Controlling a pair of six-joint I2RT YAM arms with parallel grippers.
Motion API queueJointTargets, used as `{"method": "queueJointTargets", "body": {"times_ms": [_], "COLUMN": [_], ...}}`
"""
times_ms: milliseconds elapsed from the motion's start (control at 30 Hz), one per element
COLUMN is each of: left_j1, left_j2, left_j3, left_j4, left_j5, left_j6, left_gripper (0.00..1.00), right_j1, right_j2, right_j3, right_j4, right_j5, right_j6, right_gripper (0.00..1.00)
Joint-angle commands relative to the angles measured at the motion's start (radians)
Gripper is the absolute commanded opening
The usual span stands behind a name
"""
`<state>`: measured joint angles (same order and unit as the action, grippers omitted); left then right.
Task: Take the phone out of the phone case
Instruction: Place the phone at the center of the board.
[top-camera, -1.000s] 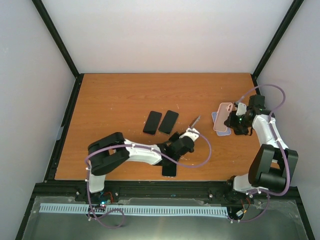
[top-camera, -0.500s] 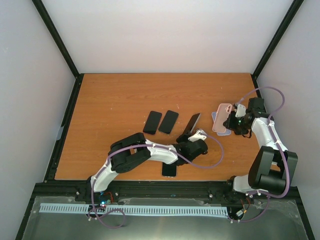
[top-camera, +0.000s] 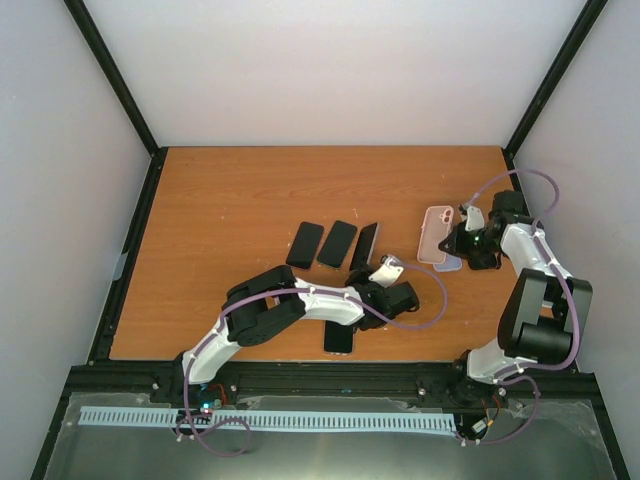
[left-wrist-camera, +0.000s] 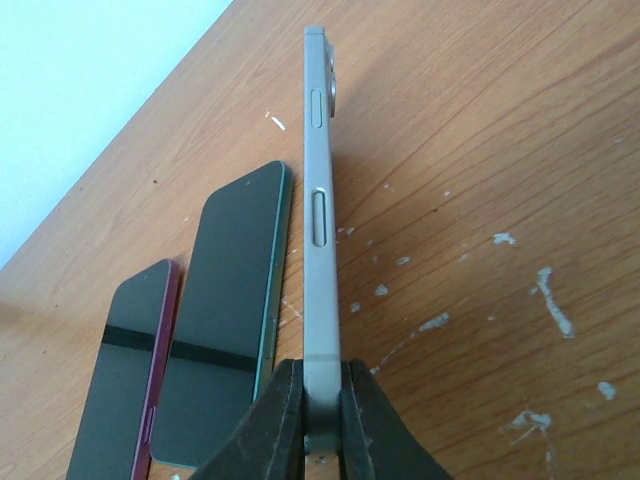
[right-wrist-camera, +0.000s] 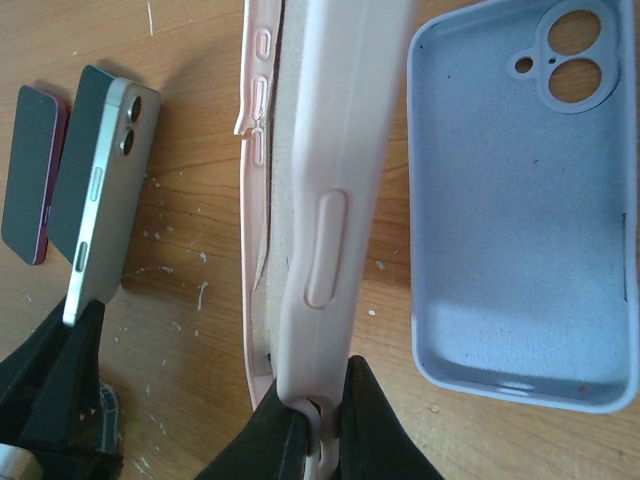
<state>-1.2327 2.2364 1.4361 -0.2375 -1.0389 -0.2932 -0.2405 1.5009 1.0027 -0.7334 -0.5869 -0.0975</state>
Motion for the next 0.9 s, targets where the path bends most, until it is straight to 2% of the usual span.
{"method": "queueJointTargets", "body": {"times_ms": [0,433,700,767,867], "left_j1": [0.0,0.091,0.106,0.108,0.108], "left_j2": [0.081,0.087,0.095,0.098,0.096], "left_j3": [-0.026,-0.08,-0.091,-0.089,-0.088], "left_j4": [-0.184,-0.286,-0.326,-0.32,-0.294], "left_j5": [0.111,0.157,0.167,0.172,0.199], "left_j6": [-0.097,-0.208,-0.26,-0.256,-0.234], "left_gripper": [0.0,0.0,0.0,0.06,0.25], "right_j1": [0.009,0.02,0.034,0.04,0.053], "right_j2": [0.041,0.044,0.059,0.065,0.087], "right_j3": [0.04,0.028,0.033,0.035,0.039], "right_j4": [-0.036,-0.04,-0.038,-0.04,-0.053], "right_j5": [-0.046,-0.049,-0.03,-0.028,-0.031], "right_j6": [-0.036,-0.024,-0.036,-0.047,-0.064], "right_gripper": [0.03,0.03,0.03,0.03,0.03]}}
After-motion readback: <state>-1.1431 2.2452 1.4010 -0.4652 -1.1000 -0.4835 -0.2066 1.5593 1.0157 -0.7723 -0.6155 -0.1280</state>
